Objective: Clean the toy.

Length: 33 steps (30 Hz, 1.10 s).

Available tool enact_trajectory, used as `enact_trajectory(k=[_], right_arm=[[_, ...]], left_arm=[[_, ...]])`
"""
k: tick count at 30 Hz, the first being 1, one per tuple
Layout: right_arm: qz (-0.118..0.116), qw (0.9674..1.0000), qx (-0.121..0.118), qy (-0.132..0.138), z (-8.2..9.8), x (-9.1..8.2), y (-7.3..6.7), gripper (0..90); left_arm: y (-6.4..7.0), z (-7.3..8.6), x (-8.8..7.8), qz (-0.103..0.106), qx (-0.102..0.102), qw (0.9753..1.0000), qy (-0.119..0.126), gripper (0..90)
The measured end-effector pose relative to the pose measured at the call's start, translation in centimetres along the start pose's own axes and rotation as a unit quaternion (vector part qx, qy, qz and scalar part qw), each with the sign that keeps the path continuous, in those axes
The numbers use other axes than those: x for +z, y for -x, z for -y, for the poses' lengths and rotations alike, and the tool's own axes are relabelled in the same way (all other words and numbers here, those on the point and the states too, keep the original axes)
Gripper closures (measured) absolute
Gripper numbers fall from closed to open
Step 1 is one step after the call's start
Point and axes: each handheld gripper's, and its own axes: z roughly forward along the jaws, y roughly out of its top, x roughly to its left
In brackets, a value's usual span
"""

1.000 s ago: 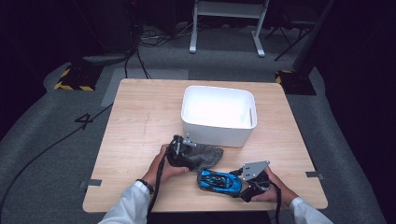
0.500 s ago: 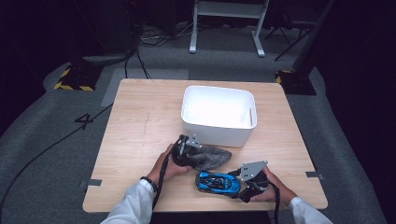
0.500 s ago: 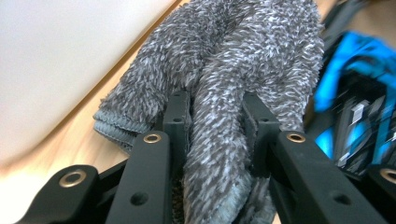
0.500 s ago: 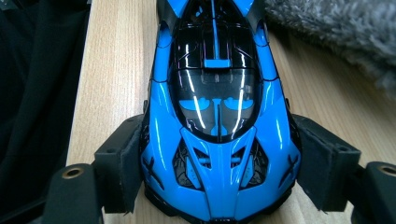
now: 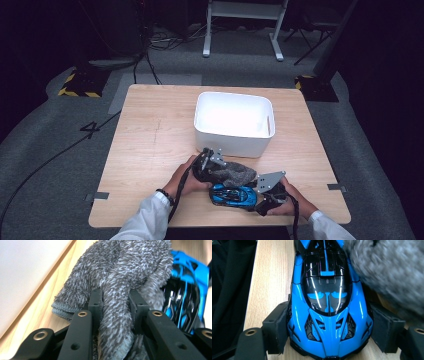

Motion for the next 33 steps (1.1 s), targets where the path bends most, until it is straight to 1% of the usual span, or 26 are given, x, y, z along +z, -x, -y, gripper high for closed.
enact_trajectory(k=[3,4,5,6,7,9,10,12,15,16,18,20,24,25,28,31,33], right_arm=[[0.002,1.0000,0.001,0.000,0.0,0.0,0.0,26.1],[0.002,1.0000,0.002,0.000,0.0,0.0,-0.1,26.1],[0.002,1.0000,0.000,0.001,0.1,-0.1,0.0,26.1],[0.004,1.0000,0.002,0.000,0.1,-0.1,0.0,26.2],[0.007,1.0000,0.003,0.000,0.2,-0.2,0.0,26.2],[0.009,0.9999,0.009,0.002,0.5,-0.5,0.1,26.2],[0.010,0.9999,0.010,0.002,0.6,-0.6,0.1,26.2],[0.015,0.9998,0.013,0.002,0.9,-0.9,0.2,26.2],[0.021,0.9996,0.017,0.003,1.2,-1.2,0.3,26.2],[0.024,0.9996,0.016,0.001,1.3,-1.3,0.3,26.2],[0.030,0.9993,0.021,0.000,1.5,-1.6,0.4,26.2],[0.035,0.9991,0.022,-0.001,1.7,-1.8,0.6,26.2],[0.045,0.9984,0.034,-0.001,2.2,-2.3,0.9,26.2],[0.048,0.9981,0.038,-0.001,2.3,-2.5,1.0,26.2],[0.053,0.9976,0.045,0.002,2.7,-2.7,1.3,26.2],[0.061,0.9969,0.049,0.000,2.7,-2.8,1.5,26.2],[0.063,0.9966,0.053,0.000,2.7,-2.8,1.6,26.1]], left_arm=[[-0.3,0.4,-0.5,-0.006,-0.001,1.0000,-0.006,69.8],[-0.4,0.6,-0.6,-0.015,0.006,0.9998,-0.014,69.8],[-0.6,0.8,-0.7,-0.023,0.006,0.9996,-0.018,69.8],[-1.0,1.2,-1.0,-0.019,-0.006,0.9997,-0.015,69.8],[-1.2,1.6,-1.2,-0.016,-0.013,0.9997,-0.013,69.8],[-1.3,2.2,-1.8,-0.019,-0.017,0.9996,-0.013,69.8],[-1.3,2.4,-2.0,-0.017,-0.019,0.9996,-0.011,69.8],[-1.2,2.9,-2.4,-0.017,-0.022,0.9996,-0.009,69.8],[-1.0,3.3,-2.9,-0.018,-0.022,0.9996,-0.009,69.8],[-0.9,3.4,-3.1,-0.020,-0.023,0.9995,-0.005,69.8],[-0.6,3.5,-3.4,-0.016,-0.025,0.9996,-0.004,69.8],[-0.4,3.6,-3.6,-0.016,-0.020,0.9997,-0.002,69.7],[0.6,4.3,-4.2,-0.009,-0.012,0.9999,-0.006,69.7],[0.7,4.4,-4.3,-0.006,-0.014,0.9999,-0.004,69.7],[1.3,4.7,-4.2,0.013,-0.023,0.9996,0.010,69.7],[2.3,4.0,-3.2,0.034,-0.008,0.9993,0.008,69.7],[3.0,3.3,-2.6,0.037,0.004,0.9993,0.006,69.6]])
